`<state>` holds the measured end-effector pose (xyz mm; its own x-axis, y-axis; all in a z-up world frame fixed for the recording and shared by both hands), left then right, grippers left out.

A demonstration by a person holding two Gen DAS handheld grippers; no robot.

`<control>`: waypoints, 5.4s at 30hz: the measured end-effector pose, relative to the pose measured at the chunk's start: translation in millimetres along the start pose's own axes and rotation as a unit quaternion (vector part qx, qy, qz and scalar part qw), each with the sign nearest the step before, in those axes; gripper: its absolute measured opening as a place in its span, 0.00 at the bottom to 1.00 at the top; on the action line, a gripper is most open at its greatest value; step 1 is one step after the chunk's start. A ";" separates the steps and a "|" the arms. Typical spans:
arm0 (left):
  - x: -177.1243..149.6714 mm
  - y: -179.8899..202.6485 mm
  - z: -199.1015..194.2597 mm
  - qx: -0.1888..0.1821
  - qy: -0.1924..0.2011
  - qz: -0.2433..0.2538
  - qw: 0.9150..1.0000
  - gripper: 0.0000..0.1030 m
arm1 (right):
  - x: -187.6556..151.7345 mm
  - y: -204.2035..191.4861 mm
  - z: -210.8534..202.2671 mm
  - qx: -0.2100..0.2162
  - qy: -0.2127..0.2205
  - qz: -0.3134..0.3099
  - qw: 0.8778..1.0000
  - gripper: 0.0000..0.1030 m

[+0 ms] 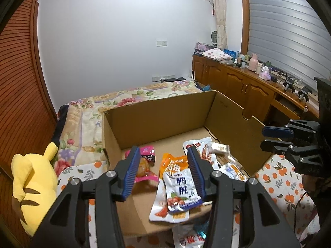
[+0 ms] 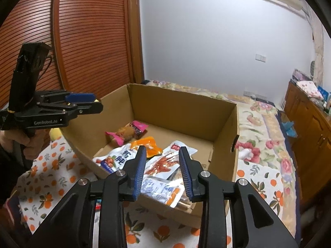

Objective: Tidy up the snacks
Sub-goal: 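Open both grippers to drop the two snacks into the box, then move both grippers back toward the teal and white wrappers on the table, then grasp the white duck-gizzard bag with the left gripper while the right holds the teal wrapper, then lift the white bag and teal wrapper and carry them over the box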

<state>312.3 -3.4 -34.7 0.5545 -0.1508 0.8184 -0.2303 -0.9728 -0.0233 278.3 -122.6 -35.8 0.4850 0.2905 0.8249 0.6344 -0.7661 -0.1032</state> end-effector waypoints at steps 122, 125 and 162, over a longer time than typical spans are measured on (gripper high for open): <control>-168.3 71.0 12.0 -0.036 -0.128 0.027 0.991 0.44 | -134.5 -55.9 -7.2 0.029 -0.098 0.061 0.993 0.34; -164.8 71.9 1.6 -0.035 -0.116 0.028 0.992 0.39 | -137.5 -56.5 -8.2 0.030 -0.099 0.063 0.993 0.34; -95.6 92.5 -74.9 -0.028 -0.015 0.043 0.999 0.24 | -105.1 -68.3 -62.7 0.016 -0.044 0.049 0.998 0.34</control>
<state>178.1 -65.8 -72.1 0.5539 -0.2390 0.7976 -0.3214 -0.9450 -0.0600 146.2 -136.8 -80.7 0.5959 0.2642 0.7583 0.5987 -0.7756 -0.2002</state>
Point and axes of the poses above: each gripper's, at about its wrist camera, not at the fingertips, and z roughly the way its jaws point, y to its right, x to its top, the point moved 10 cm from there along z, roughly the way its jaws point, and after that the axes turned 4 degrees about x, right-handed, at the moved point
